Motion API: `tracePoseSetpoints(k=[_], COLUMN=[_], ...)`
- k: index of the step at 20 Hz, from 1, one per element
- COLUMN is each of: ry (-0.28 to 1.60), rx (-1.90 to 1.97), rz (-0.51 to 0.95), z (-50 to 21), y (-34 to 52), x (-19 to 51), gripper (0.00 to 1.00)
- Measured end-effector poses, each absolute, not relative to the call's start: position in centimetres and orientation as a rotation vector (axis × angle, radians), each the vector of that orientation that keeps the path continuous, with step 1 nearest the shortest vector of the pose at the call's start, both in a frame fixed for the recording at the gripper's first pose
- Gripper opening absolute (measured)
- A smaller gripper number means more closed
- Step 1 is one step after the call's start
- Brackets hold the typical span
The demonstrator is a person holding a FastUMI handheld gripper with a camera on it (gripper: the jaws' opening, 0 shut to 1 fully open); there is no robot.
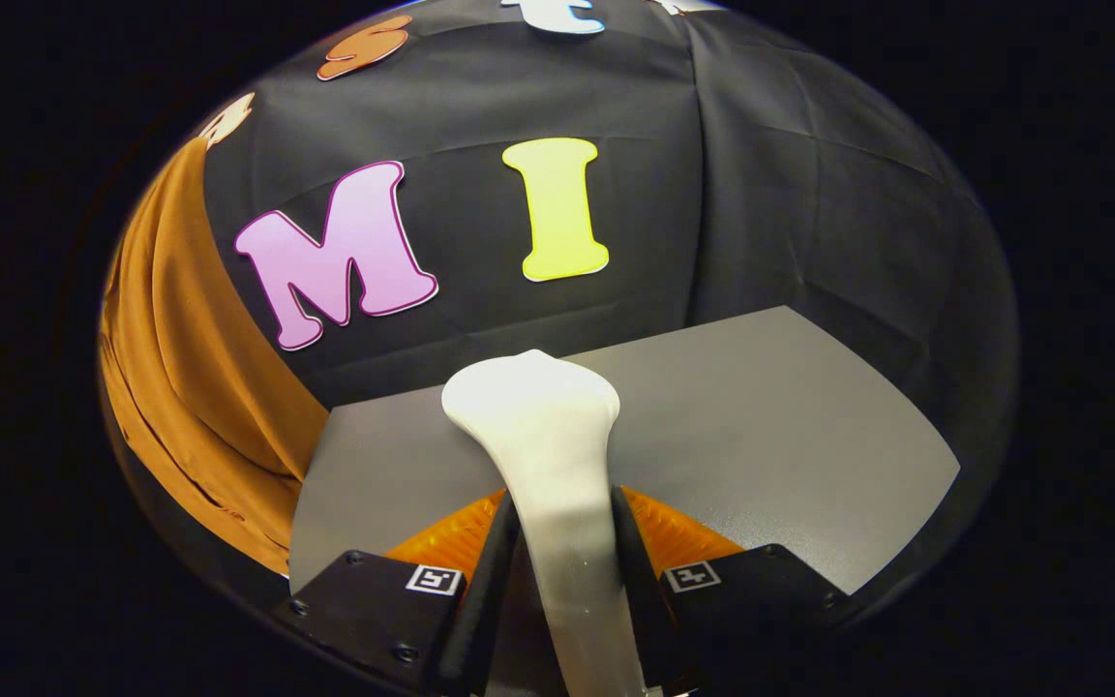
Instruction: Iron the clothes twice with a garment steamer, once on the left side and once on the right side.
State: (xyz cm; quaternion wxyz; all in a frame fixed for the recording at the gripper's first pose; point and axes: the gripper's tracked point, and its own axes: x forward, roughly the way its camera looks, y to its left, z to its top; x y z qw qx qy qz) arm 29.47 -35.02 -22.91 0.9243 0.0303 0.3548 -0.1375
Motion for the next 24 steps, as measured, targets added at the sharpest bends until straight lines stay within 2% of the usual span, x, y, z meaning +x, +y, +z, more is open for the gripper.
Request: tracePoseSetpoints(k=[3,12,24], ry=[0.696,0.429,0.258], rx=[0.080,0.161,0.113], rz=[-0.264,-0.224,-0.158], z=[-22.2,-14.7,-9.0], y=[-34.8,-34.2,-25.2], x=[29.4,27.0,23.5], gripper=[0.51,0.50,0.50])
